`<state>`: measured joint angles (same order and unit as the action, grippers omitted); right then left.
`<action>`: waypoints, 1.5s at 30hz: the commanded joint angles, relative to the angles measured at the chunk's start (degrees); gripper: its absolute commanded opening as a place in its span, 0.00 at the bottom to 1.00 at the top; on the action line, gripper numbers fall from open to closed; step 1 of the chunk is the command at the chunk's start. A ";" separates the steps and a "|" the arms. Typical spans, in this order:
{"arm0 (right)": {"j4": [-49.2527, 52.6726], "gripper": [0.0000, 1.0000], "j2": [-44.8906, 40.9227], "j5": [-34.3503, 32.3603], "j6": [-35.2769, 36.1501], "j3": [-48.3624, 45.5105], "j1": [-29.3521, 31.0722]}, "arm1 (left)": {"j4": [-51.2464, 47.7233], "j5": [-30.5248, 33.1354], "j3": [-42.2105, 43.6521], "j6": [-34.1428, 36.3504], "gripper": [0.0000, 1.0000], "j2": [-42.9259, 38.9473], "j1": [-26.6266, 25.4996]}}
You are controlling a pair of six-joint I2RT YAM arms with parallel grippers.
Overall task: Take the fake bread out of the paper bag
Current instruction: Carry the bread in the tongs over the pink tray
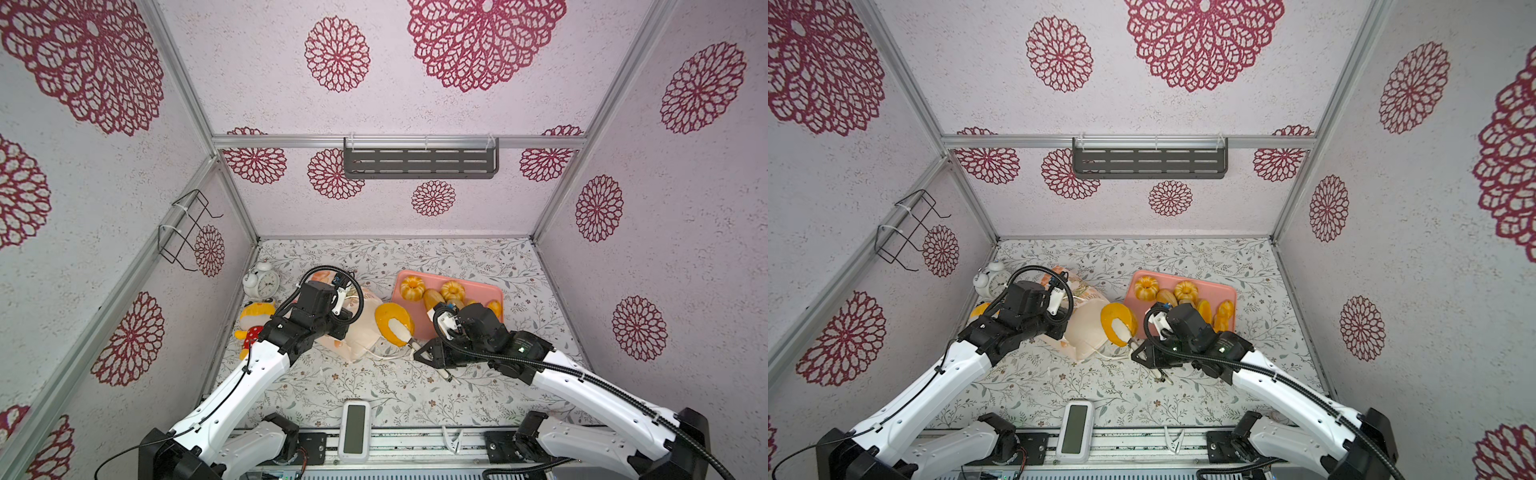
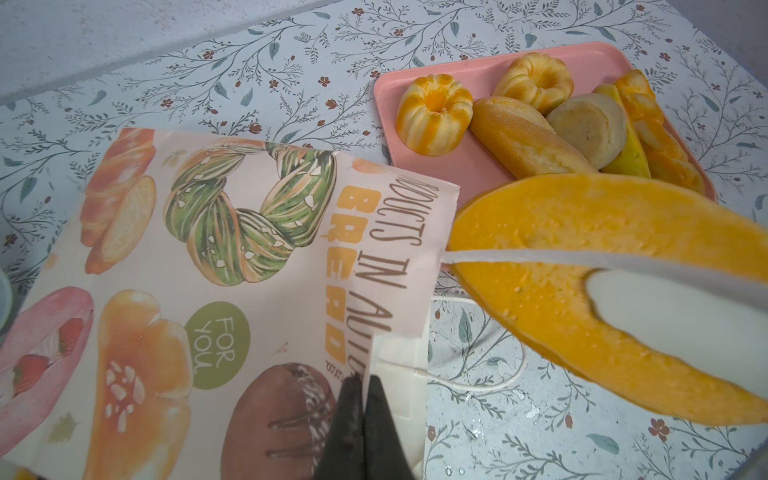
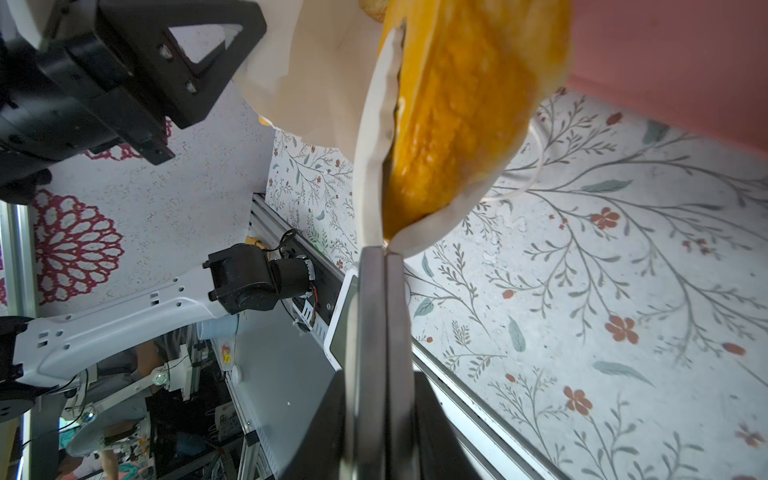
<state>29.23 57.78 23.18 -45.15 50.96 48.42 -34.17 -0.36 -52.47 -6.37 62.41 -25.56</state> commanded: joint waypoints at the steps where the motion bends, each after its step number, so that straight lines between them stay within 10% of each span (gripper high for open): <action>1: 10.67 0.00 -4.62 -5.11 1.36 3.75 -0.24 | -0.10 0.45 -1.49 -0.84 0.00 0.60 1.34; 26: 53.06 0.00 16.17 -54.08 3.06 30.73 -5.85 | 1.45 -6.59 -1.73 -0.04 0.00 -1.51 2.78; 45: 53.66 0.00 43.46 -67.07 20.56 35.40 -9.58 | 3.08 -8.57 3.05 -2.15 0.00 -6.07 2.99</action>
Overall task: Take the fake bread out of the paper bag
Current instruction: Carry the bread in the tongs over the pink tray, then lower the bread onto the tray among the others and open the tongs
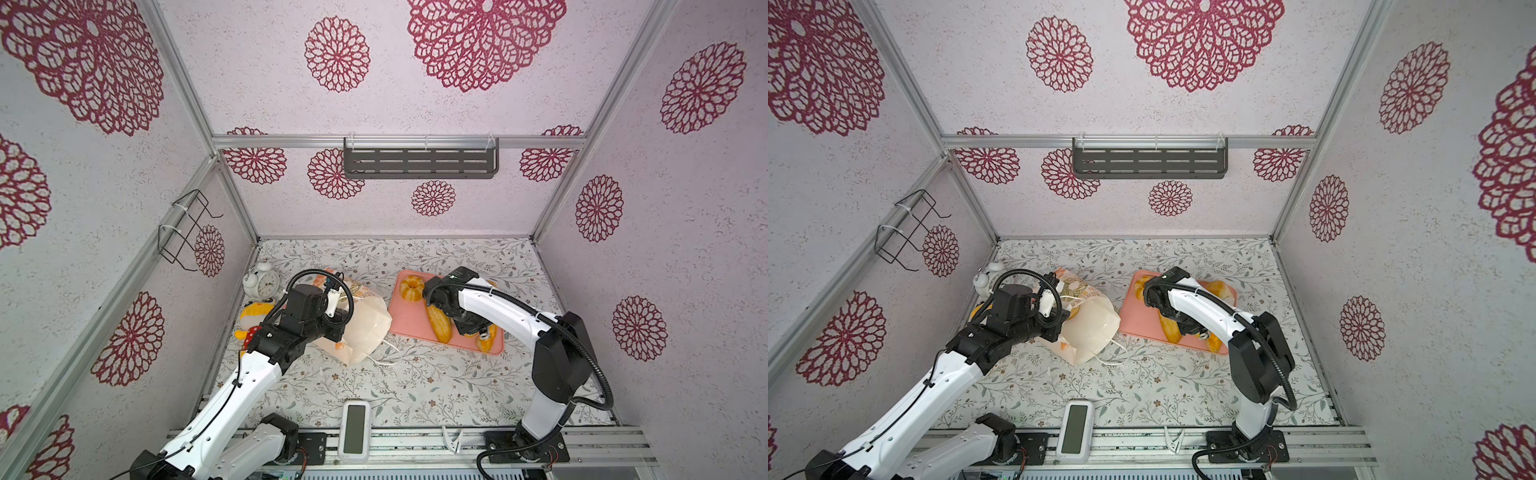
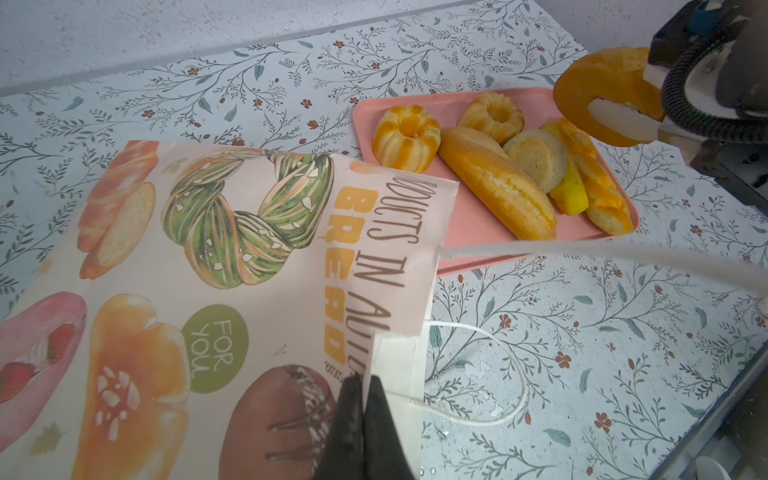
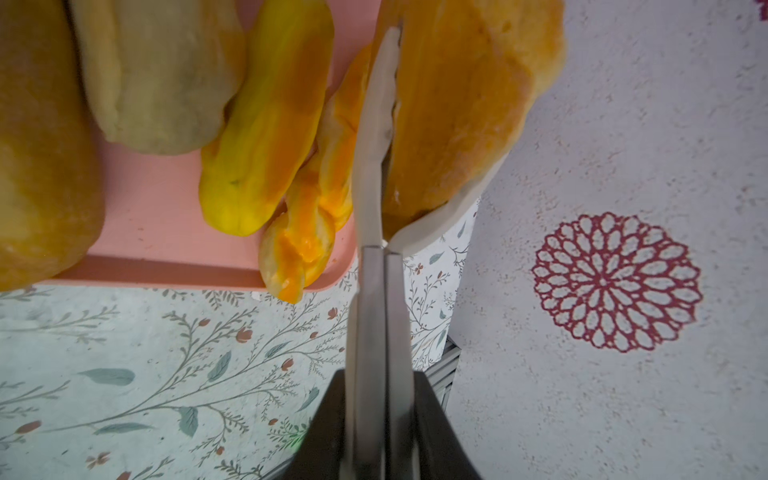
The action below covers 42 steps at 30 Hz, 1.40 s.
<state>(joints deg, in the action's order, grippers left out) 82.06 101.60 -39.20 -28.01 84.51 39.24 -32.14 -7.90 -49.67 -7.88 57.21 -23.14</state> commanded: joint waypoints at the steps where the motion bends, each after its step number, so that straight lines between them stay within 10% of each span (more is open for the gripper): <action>1: 0.48 0.00 0.05 -4.22 3.80 1.59 -0.40 | 1.04 -1.05 0.27 -0.74 0.00 -0.96 0.57; 20: -0.37 0.46 4.22 0.34 2.30 -0.85 2.68 | 0.60 -1.51 -0.25 -1.06 0.00 -0.01 0.56; 42: 4.42 0.50 0.77 5.38 -0.70 5.17 4.17 | 0.50 -2.41 -1.66 -1.09 0.00 1.82 0.55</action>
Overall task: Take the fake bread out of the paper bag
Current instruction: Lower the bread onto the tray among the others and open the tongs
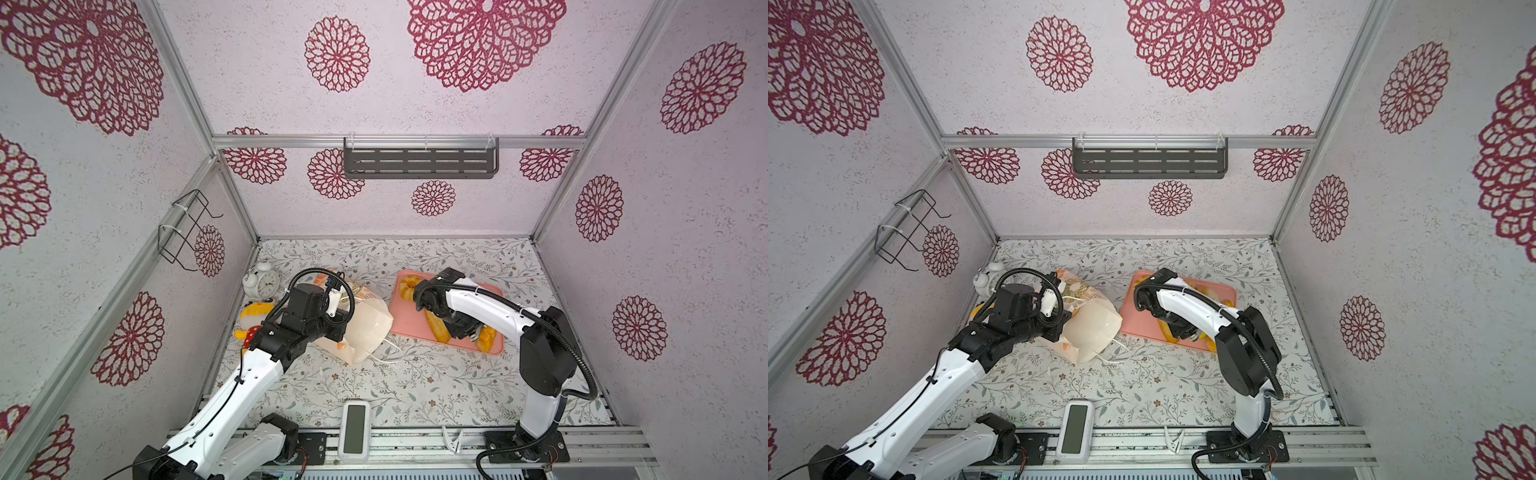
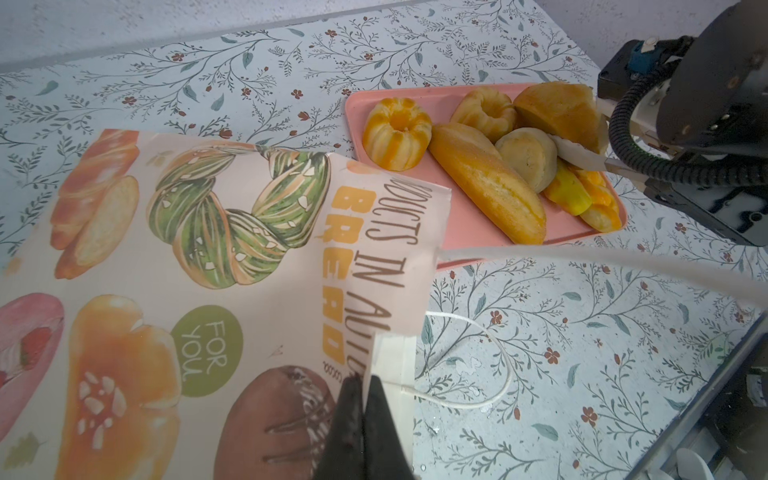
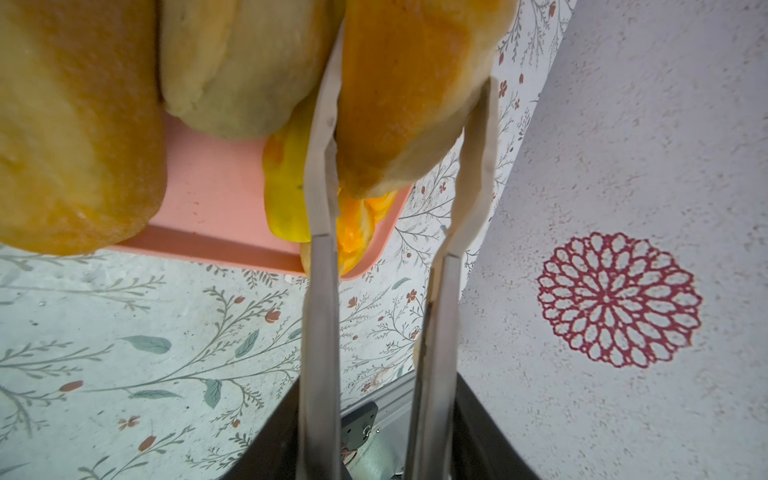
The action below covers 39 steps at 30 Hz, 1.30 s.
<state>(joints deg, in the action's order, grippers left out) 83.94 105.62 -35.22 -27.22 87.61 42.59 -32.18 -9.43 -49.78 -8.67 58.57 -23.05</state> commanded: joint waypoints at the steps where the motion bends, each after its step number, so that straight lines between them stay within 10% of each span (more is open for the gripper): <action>1: 2.57 0.50 -3.48 1.59 -1.64 2.20 0.83 | 0.49 -0.85 -1.61 -0.30 0.00 0.48 0.46; 39: 2.73 0.55 -11.11 5.69 -2.39 4.56 0.83 | 0.49 -3.47 -3.47 -1.02 0.00 2.78 0.37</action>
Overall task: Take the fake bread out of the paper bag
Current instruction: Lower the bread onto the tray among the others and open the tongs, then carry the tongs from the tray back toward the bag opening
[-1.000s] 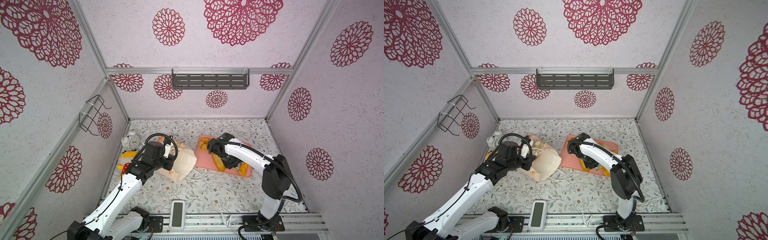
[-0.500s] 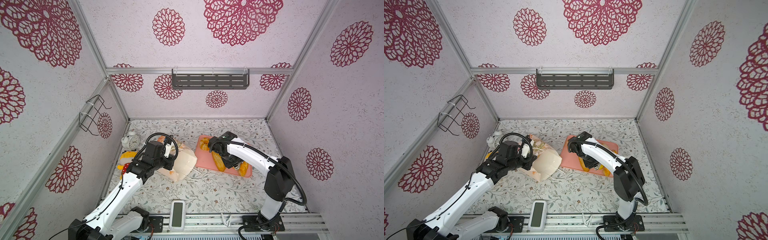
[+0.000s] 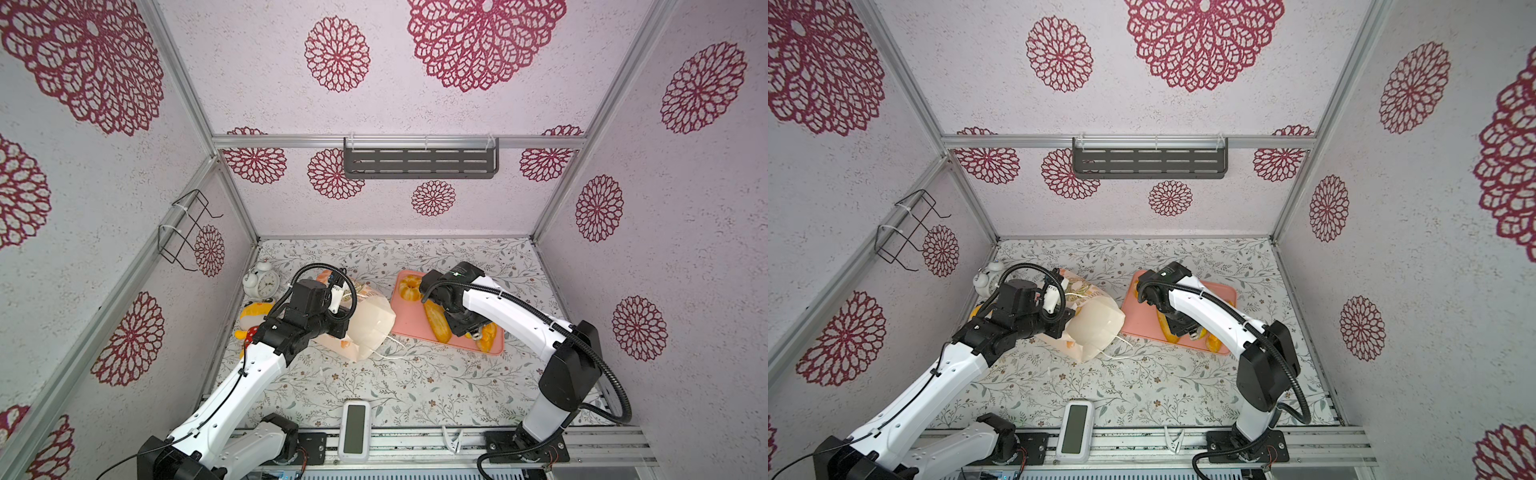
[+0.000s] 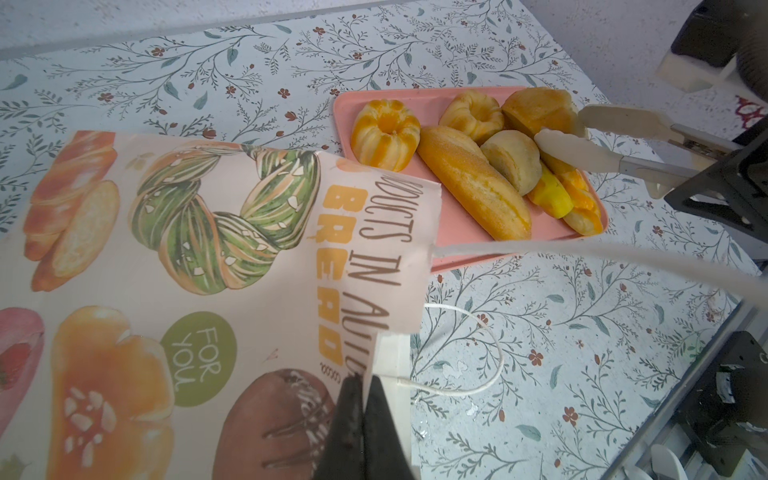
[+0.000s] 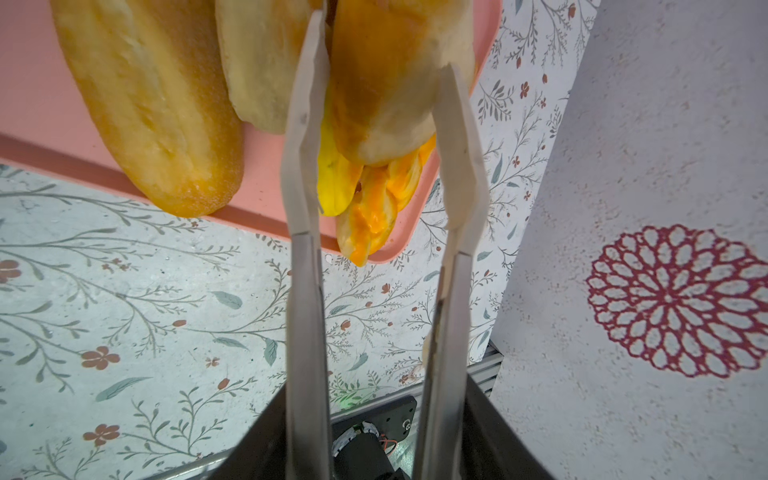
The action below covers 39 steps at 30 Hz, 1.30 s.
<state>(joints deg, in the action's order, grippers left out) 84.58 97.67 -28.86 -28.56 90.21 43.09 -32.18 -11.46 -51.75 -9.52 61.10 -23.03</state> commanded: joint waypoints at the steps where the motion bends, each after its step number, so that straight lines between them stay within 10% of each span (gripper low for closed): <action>1: 2.08 0.55 -3.40 -0.59 -1.02 2.15 0.28 | 0.47 -1.37 -1.52 -0.17 0.00 0.32 0.36; 13: -2.47 0.48 -11.95 4.41 1.75 6.73 0.48 | -0.33 -2.43 -1.80 1.45 0.00 -0.01 0.38; 21: -22.09 0.45 -29.68 30.25 4.25 -6.16 0.58 | -3.23 -4.23 -1.17 4.42 0.00 -2.65 0.36; 29: -48.94 0.43 -48.83 52.79 -10.64 -32.69 1.92 | -9.32 -4.28 -2.43 8.43 0.00 -5.47 0.39; 39: -84.53 0.44 -50.94 57.23 -28.54 -52.86 11.63 | -10.55 -2.66 -3.35 7.13 0.00 -4.64 0.36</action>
<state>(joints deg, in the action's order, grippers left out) 18.46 46.85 25.39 -49.45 39.33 52.53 -42.50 -14.06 -54.74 -2.37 55.96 -22.94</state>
